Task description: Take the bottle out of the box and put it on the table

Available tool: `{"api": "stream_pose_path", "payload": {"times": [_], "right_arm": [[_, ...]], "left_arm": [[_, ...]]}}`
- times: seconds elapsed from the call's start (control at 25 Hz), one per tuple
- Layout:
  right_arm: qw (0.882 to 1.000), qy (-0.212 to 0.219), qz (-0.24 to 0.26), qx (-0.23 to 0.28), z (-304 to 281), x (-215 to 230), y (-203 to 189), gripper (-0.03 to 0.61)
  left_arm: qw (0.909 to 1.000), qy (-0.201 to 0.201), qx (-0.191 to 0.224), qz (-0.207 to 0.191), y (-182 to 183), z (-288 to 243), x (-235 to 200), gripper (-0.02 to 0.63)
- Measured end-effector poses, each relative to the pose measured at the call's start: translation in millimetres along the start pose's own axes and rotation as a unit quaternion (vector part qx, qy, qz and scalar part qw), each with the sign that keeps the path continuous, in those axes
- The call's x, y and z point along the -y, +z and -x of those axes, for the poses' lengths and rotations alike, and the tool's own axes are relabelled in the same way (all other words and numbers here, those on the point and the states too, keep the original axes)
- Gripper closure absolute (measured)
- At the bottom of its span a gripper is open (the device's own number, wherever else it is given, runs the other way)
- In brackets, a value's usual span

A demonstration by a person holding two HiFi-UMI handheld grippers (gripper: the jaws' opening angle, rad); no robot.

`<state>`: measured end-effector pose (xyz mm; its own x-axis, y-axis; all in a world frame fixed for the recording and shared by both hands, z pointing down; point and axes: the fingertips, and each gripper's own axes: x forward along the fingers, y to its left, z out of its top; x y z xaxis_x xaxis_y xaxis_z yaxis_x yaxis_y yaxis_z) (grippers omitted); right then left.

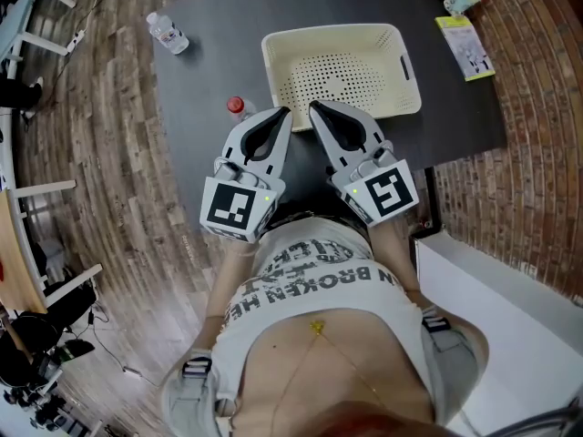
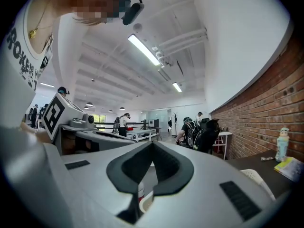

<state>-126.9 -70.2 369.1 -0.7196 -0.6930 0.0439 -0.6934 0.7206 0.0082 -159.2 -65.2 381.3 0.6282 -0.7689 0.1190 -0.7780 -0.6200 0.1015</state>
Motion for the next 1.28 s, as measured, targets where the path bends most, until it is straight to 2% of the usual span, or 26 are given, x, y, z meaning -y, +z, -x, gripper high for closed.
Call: {"api": "stream_pose_path", "payload": {"times": [0.36,1.28], "right_arm": [[1.0,0.002,0.004,-0.006,2.8,1.2,-0.2,0.571],[1.0,0.008,0.011,-0.023,-0.1,-1.7,-7.4,0.571]], "left_arm": [[0.9999,-0.012,-0.005,0.002,-2.2,-4.3,5.8,0.606],[0.9998,-0.014,-0.015,0.003,-7.9,-4.8,2.9,0.606]]}}
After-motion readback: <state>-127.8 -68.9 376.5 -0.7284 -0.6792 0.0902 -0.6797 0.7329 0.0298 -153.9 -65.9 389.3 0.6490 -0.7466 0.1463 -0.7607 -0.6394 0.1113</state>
